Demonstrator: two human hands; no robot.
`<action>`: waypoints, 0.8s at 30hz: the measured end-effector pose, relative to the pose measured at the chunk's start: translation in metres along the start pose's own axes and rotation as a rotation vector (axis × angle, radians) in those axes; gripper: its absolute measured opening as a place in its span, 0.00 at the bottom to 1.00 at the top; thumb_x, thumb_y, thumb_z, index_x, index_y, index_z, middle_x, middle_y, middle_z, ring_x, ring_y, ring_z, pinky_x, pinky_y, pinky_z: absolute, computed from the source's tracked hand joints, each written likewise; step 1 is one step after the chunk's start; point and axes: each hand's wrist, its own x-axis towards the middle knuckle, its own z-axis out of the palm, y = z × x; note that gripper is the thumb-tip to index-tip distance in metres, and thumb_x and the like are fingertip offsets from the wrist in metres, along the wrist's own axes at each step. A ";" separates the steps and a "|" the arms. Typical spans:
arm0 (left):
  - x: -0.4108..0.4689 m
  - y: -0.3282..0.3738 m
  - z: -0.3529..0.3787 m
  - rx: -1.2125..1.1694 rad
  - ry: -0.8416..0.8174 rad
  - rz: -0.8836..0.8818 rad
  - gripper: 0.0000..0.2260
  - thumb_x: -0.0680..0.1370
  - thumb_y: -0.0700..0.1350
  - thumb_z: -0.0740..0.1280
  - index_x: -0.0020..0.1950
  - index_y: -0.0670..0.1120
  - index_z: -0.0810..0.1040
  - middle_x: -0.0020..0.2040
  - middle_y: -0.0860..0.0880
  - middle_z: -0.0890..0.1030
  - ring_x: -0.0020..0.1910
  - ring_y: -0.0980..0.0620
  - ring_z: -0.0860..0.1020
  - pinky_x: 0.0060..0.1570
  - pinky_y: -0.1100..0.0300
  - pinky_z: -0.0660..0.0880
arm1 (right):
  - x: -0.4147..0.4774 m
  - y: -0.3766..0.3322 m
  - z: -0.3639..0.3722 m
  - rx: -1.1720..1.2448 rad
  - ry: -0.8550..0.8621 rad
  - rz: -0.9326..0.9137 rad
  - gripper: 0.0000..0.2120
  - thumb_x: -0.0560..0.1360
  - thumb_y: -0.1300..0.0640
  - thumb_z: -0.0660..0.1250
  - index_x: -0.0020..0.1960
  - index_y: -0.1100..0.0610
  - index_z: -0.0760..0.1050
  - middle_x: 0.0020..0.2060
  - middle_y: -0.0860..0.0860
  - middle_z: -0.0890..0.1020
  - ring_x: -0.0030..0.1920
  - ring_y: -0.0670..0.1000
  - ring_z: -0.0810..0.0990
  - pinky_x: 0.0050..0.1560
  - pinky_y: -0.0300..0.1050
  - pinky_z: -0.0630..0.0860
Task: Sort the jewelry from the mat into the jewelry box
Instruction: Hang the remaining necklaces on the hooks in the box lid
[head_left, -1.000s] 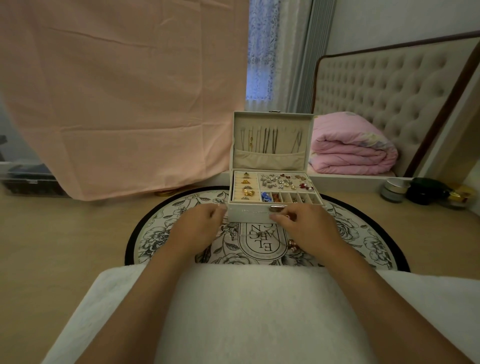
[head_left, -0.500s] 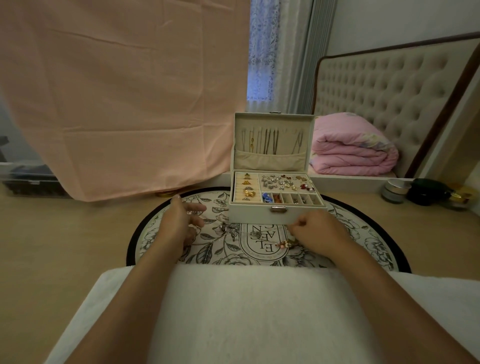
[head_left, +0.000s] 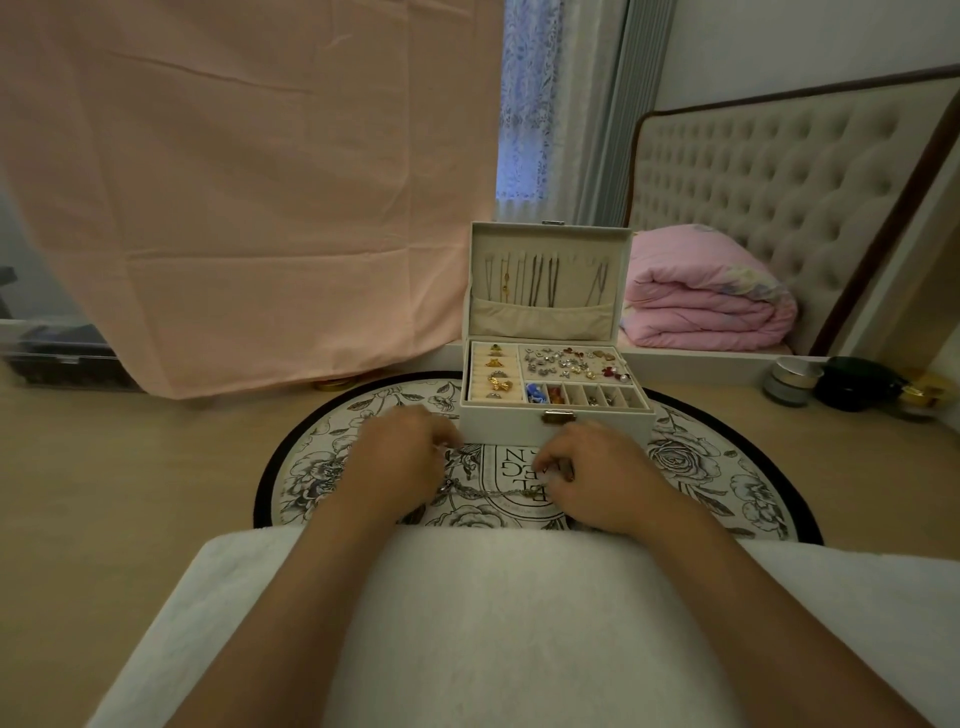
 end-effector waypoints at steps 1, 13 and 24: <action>-0.002 0.004 0.003 -0.100 -0.045 0.097 0.11 0.77 0.46 0.68 0.56 0.59 0.83 0.55 0.57 0.79 0.56 0.55 0.74 0.59 0.54 0.73 | 0.001 -0.001 0.003 0.024 -0.018 -0.036 0.11 0.75 0.50 0.67 0.55 0.43 0.83 0.52 0.41 0.79 0.55 0.46 0.73 0.59 0.46 0.71; -0.007 0.010 0.018 -0.588 -0.164 0.012 0.08 0.84 0.44 0.56 0.49 0.48 0.73 0.43 0.53 0.82 0.44 0.55 0.80 0.46 0.62 0.74 | 0.000 -0.003 0.003 0.705 0.048 0.184 0.08 0.83 0.56 0.60 0.47 0.53 0.75 0.42 0.50 0.83 0.41 0.48 0.80 0.43 0.45 0.77; -0.004 0.018 0.009 -0.949 -0.089 -0.060 0.06 0.83 0.42 0.62 0.48 0.42 0.76 0.37 0.48 0.79 0.33 0.56 0.76 0.31 0.68 0.72 | 0.001 0.005 0.004 0.230 0.049 0.093 0.06 0.76 0.55 0.70 0.51 0.45 0.82 0.50 0.43 0.80 0.53 0.45 0.75 0.56 0.43 0.73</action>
